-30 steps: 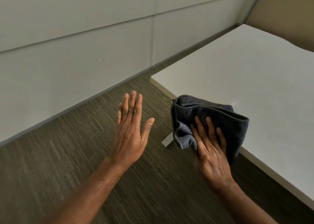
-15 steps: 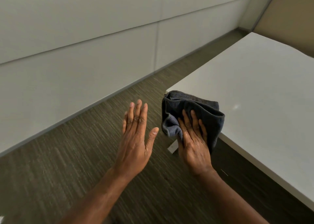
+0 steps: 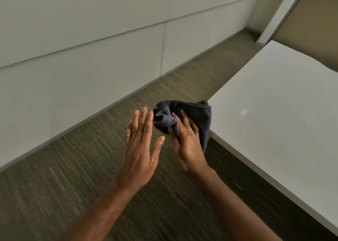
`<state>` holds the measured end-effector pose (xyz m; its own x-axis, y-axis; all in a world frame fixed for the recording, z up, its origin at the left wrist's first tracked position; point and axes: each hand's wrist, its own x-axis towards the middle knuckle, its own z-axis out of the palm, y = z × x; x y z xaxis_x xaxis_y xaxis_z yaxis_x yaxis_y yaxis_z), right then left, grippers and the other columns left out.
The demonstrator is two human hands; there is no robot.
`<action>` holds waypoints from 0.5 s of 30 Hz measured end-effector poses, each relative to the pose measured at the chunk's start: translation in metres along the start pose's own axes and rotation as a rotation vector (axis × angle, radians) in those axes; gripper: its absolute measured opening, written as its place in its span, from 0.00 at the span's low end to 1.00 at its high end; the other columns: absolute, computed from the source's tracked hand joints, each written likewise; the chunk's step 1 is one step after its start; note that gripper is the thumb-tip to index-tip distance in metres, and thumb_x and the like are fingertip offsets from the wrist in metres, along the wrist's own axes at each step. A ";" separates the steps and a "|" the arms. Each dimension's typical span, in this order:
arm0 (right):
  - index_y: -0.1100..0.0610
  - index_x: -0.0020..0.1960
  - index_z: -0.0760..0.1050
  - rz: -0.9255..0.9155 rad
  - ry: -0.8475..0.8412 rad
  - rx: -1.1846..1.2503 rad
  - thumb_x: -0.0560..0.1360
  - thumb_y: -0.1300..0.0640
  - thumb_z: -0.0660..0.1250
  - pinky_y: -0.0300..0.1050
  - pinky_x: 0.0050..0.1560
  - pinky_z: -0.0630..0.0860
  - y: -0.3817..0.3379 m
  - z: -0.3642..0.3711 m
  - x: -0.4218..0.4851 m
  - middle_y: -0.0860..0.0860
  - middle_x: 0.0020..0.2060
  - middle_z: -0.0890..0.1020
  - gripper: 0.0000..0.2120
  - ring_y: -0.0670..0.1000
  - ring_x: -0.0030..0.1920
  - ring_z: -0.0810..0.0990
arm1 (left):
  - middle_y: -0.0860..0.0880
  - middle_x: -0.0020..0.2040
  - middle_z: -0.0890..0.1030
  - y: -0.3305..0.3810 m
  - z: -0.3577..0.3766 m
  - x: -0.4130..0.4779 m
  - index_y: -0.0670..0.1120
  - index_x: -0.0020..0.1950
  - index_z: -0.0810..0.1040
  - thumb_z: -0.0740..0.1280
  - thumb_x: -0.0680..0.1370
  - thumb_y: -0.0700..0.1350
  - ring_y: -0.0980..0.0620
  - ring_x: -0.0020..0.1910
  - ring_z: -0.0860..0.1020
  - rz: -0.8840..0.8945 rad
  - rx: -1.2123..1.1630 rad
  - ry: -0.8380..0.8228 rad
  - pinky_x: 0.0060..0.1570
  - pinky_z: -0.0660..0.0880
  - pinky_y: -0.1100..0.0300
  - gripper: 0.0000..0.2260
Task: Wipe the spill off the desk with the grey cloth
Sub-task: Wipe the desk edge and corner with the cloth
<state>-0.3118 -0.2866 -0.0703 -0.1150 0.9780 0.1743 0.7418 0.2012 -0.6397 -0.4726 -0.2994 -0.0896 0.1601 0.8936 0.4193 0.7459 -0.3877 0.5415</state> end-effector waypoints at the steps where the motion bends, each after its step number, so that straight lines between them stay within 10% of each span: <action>1: 0.46 0.81 0.55 0.047 -0.012 0.108 0.86 0.44 0.49 0.53 0.82 0.46 -0.008 -0.001 0.007 0.47 0.82 0.53 0.24 0.41 0.81 0.44 | 0.47 0.86 0.50 -0.004 -0.002 0.004 0.44 0.85 0.51 0.49 0.86 0.60 0.49 0.85 0.44 -0.005 -0.009 0.005 0.83 0.50 0.43 0.31; 6: 0.52 0.68 0.74 0.271 0.115 0.833 0.85 0.50 0.57 0.46 0.65 0.77 -0.048 -0.009 0.040 0.48 0.60 0.83 0.15 0.44 0.63 0.80 | 0.45 0.86 0.52 -0.024 -0.011 0.020 0.43 0.85 0.52 0.51 0.86 0.60 0.47 0.85 0.46 -0.033 -0.047 0.018 0.81 0.54 0.39 0.32; 10: 0.44 0.56 0.77 0.576 0.309 1.128 0.83 0.44 0.62 0.45 0.54 0.84 -0.058 -0.033 0.070 0.42 0.45 0.88 0.07 0.46 0.51 0.86 | 0.44 0.85 0.53 -0.030 -0.013 0.028 0.41 0.84 0.55 0.52 0.86 0.58 0.47 0.85 0.47 -0.040 -0.062 0.023 0.82 0.53 0.42 0.31; 15: 0.52 0.67 0.77 0.755 0.391 1.568 0.82 0.42 0.62 0.67 0.59 0.79 -0.050 -0.072 0.096 0.57 0.55 0.87 0.20 0.61 0.56 0.85 | 0.47 0.86 0.53 -0.026 -0.009 0.038 0.45 0.85 0.55 0.55 0.86 0.56 0.48 0.85 0.47 -0.059 -0.130 -0.015 0.81 0.54 0.40 0.30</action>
<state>-0.3121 -0.2069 0.0321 0.2406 0.8523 -0.4645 -0.7350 -0.1525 -0.6607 -0.4921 -0.2573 -0.0812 0.1287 0.9185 0.3738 0.6641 -0.3598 0.6554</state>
